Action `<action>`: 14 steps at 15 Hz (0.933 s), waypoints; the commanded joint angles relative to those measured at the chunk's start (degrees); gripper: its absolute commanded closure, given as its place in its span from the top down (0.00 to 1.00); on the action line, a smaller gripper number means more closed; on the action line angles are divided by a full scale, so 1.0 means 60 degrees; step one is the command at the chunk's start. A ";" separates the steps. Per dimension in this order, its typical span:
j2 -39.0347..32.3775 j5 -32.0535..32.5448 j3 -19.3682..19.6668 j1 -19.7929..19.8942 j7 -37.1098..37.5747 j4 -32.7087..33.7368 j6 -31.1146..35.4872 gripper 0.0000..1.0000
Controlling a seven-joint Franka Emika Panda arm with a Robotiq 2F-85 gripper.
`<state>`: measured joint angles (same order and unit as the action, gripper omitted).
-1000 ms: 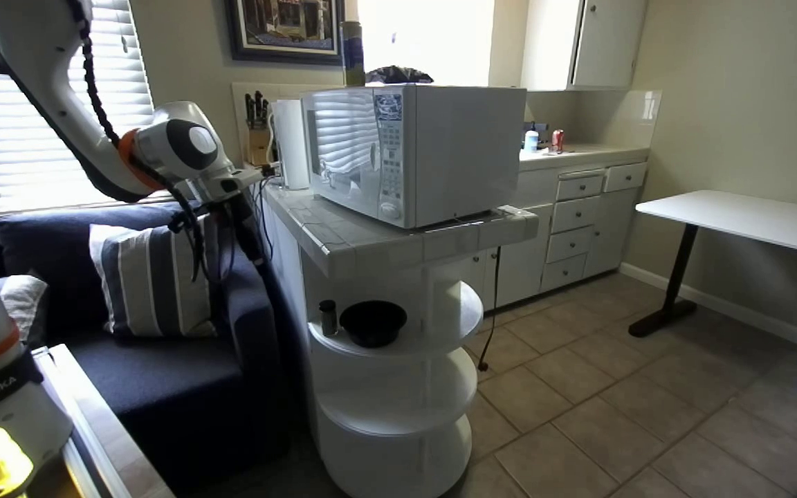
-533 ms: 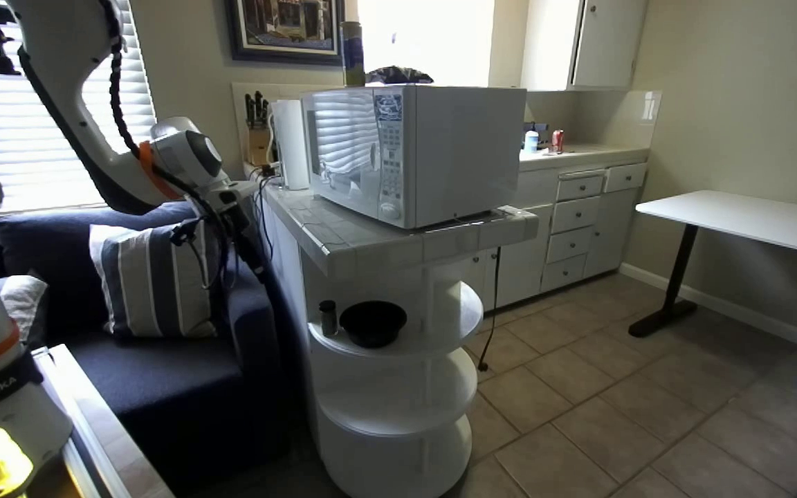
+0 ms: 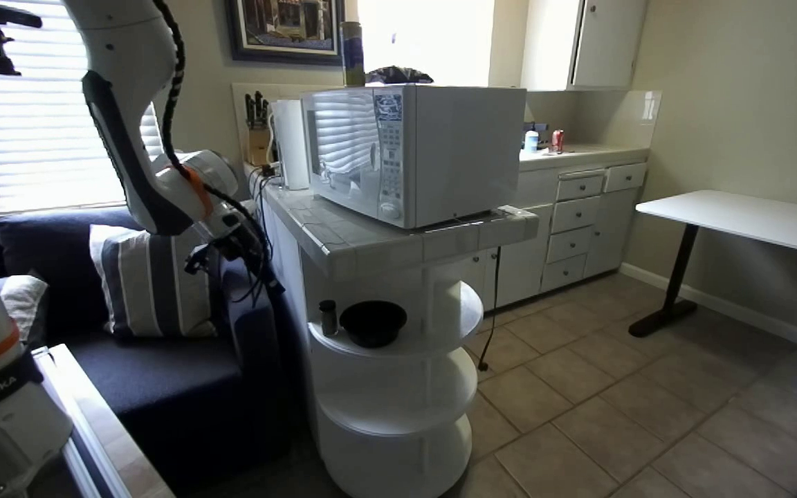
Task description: Move the spice bottle to the right side of the microwave
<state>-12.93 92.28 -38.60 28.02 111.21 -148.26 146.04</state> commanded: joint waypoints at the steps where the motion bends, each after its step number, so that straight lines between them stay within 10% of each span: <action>1: -0.2069 0.1935 0.2555 -0.2536 0.1746 0.0995 -0.0300 1.00; 6: -0.4322 0.4417 0.3861 -0.3766 0.3899 0.2780 0.0133 1.00; 14: -0.4254 0.4044 0.3887 -0.3821 0.3530 0.2762 0.0021 1.00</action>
<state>-38.61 116.88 -16.11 6.02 132.30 -131.81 145.68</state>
